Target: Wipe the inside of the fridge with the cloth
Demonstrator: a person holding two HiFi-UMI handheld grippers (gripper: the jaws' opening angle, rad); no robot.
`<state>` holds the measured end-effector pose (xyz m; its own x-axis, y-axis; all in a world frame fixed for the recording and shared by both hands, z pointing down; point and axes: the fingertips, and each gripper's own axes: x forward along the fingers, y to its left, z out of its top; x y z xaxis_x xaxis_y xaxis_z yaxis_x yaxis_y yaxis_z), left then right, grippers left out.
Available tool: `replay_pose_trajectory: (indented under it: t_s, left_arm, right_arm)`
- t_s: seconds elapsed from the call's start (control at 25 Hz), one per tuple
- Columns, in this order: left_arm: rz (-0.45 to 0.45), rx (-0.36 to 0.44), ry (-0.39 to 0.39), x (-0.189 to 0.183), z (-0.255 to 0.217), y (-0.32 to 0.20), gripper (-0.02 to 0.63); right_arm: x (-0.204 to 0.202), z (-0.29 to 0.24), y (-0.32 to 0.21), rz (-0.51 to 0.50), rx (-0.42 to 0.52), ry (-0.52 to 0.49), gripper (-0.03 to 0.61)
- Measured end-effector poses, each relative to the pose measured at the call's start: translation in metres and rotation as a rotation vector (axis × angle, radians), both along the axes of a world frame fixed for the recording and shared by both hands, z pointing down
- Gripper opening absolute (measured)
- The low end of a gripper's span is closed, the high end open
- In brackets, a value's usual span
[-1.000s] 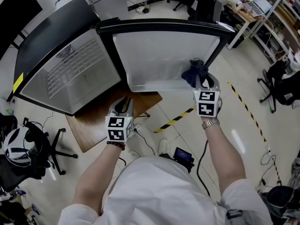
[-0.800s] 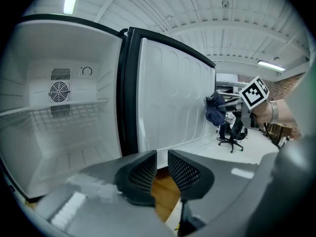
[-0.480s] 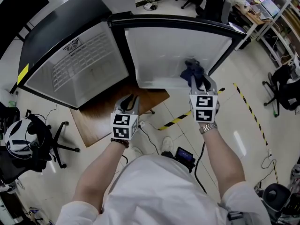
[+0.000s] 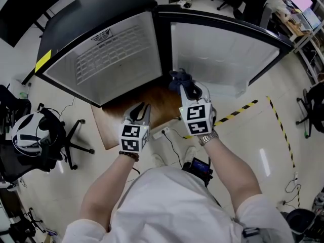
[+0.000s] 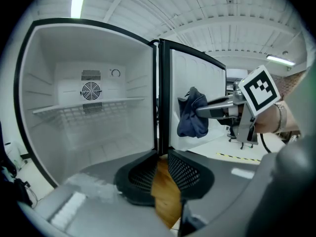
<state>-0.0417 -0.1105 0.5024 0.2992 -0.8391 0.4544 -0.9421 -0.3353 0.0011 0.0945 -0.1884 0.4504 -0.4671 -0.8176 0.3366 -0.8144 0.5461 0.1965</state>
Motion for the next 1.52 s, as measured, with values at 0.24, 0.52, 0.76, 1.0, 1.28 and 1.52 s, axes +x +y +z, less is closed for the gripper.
replay_pose_trajectory:
  t_s: [0.24, 0.52, 0.76, 1.0, 1.28, 1.52]
  left_arm:
    - [-0.049, -0.005, -0.02, -0.043, 0.001, 0.015, 0.072]
    - [-0.057, -0.019, -0.029, -0.064, 0.008, 0.024, 0.072]
    - [-0.029, -0.025, -0.026, -0.054, 0.013, 0.024, 0.072]
    - [-0.022, -0.023, -0.031, -0.047, 0.011, 0.023, 0.072]
    - [-0.018, -0.033, -0.034, -0.035, 0.015, 0.023, 0.072]
    - [-0.01, -0.04, -0.039, -0.022, 0.016, 0.02, 0.072]
  right_arm:
    - [-0.045, 0.002, -0.013, -0.032, 0.003, -0.007, 0.094]
    - [-0.036, 0.009, -0.028, 0.026, -0.007, -0.005, 0.094]
    - [-0.023, 0.015, -0.037, 0.059, -0.009, 0.008, 0.094]
    - [-0.012, 0.023, -0.045, 0.071, -0.02, 0.031, 0.094]
    - [0.023, 0.038, -0.051, 0.13, -0.05, 0.057, 0.094]
    - [0.052, 0.045, -0.054, 0.168, -0.061, 0.071, 0.094]
